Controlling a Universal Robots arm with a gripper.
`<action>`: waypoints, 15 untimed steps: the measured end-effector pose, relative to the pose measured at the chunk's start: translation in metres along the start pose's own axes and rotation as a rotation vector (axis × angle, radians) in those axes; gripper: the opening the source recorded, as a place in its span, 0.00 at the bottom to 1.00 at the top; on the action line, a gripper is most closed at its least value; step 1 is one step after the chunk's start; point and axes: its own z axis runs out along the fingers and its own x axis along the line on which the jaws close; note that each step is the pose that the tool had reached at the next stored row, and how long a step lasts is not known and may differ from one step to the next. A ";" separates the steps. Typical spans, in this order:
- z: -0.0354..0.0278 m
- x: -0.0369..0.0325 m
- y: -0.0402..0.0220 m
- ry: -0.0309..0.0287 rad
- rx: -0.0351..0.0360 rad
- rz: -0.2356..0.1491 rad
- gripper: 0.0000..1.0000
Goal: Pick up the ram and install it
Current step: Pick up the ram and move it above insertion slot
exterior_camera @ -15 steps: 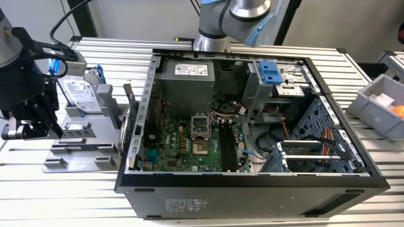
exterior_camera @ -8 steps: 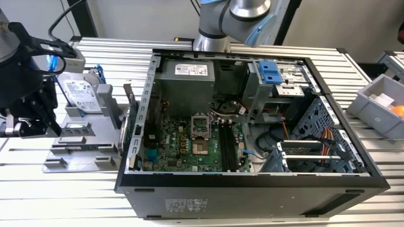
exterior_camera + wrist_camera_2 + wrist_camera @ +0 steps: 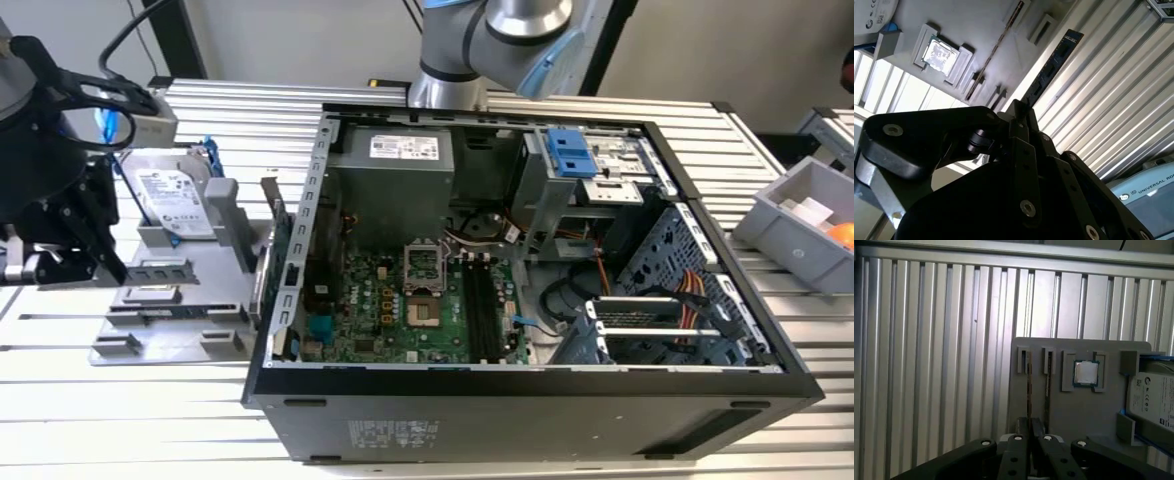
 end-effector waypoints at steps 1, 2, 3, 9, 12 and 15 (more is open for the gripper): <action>-0.0006 0.0000 0.0000 -0.0001 0.0000 0.000 0.00; -0.0012 0.0000 0.0000 0.0000 -0.0001 0.000 0.00; -0.0018 -0.0001 0.0000 0.0000 -0.0001 0.000 0.00; -0.0053 -0.0001 0.0000 0.0000 0.0000 0.000 0.00; -0.0068 -0.0001 0.0000 0.0000 0.0000 0.000 0.00; -0.0090 -0.0001 0.0000 0.0000 0.0000 0.000 0.00</action>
